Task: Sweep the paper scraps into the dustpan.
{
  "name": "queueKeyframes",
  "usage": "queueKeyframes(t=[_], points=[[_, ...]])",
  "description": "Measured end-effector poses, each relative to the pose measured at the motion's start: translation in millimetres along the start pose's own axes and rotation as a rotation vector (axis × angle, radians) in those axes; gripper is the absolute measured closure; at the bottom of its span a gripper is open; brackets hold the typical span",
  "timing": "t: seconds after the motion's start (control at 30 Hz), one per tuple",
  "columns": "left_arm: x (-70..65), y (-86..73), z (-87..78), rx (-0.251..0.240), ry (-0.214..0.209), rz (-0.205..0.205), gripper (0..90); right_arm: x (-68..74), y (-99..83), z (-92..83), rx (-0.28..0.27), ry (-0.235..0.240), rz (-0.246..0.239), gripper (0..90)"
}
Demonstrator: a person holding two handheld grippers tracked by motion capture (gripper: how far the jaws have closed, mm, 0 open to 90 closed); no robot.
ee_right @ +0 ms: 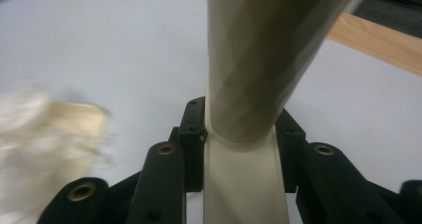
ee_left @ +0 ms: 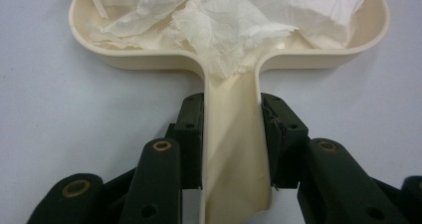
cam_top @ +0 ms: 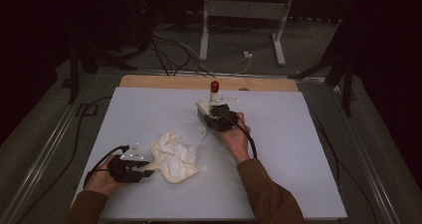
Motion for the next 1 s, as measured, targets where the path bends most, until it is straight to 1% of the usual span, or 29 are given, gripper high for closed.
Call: queueKeyframes(t=[0.07,0.13,0.17,0.23,0.27,0.3,0.33,0.43,0.5,0.6,0.67,0.7,0.73,0.8,0.83,0.93,1.0], points=[[0.1,-0.2,0.2,0.001,-0.001,0.002,66.4,-4.3,-5.9,6.0,0.023,-0.026,-0.005,66.8],[0.5,-0.4,0.7,0.002,-0.002,0.001,66.4,-4.2,-6.2,8.0,0.019,-0.022,0.016,66.9],[0.6,-0.7,1.0,0.004,-0.003,0.002,66.4,-2.0,-5.8,8.6,0.026,-0.013,0.013,66.8],[0.7,-0.8,1.5,0.006,-0.005,0.002,66.4,5.5,-4.3,10.2,0.034,0.008,-0.021,66.8],[0.6,-0.5,2.0,0.004,-0.004,0.001,66.4,11.2,-3.5,10.9,0.033,0.027,-0.04,66.8],[0.6,-0.4,2.2,0.004,-0.002,0.002,66.4,17.7,-2.9,11.9,0.027,0.057,-0.058,66.9],[0.5,-0.5,2.2,0.006,-0.002,0.004,66.4,23.2,-3.1,12.5,0.029,0.069,-0.071,66.8],[0.1,0.1,2.4,0.002,0.0,0.002,66.4,36.2,-4.0,12.5,0.032,0.089,-0.099,66.8],[0.0,0.0,2.5,0.002,0.0,0.003,66.4,42.4,-4.8,10.6,0.035,0.101,-0.111,66.8],[-0.1,-0.1,2.6,0.003,0.001,0.004,66.4,52.7,-4.7,6.2,0.033,0.151,-0.084,66.8],[-0.5,-0.1,2.5,0.004,0.0,0.005,66.4,61.7,-4.2,2.2,0.035,0.211,-0.06,66.9],[-0.7,-0.2,2.6,0.003,0.001,0.005,66.4,65.4,-3.0,-0.2,0.029,0.226,-0.06,66.9],[-0.8,-0.3,2.8,0.004,0.0,0.005,66.4,67.2,-1.2,-2.4,0.019,0.226,-0.07,66.8],[-0.8,-0.2,2.9,0.004,0.0,0.005,66.4,67.3,2.8,-6.3,0.007,0.208,-0.103,66.8],[-0.9,-0.1,2.8,0.004,0.0,0.006,66.4,66.8,5.0,-7.7,-0.001,0.199,-0.11,66.8],[-1.0,-0.2,2.9,0.005,-0.001,0.006,66.4,62.7,10.7,-11.4,-0.027,0.177,-0.104,66.8],[-1.0,-0.2,2.9,0.005,-0.001,0.006,66.4,57.7,12.3,-11.5,-0.033,0.15,-0.102,66.8]])
Point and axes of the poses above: each handheld gripper's, and its own axes: z roughly forward along the jaws, y roughly out of its top, x roughly to its left, the point moved 10 cm from there along z, roughly forward along the jaws, and after that the axes turned 13 degrees about -x, right-handed, at the moved point
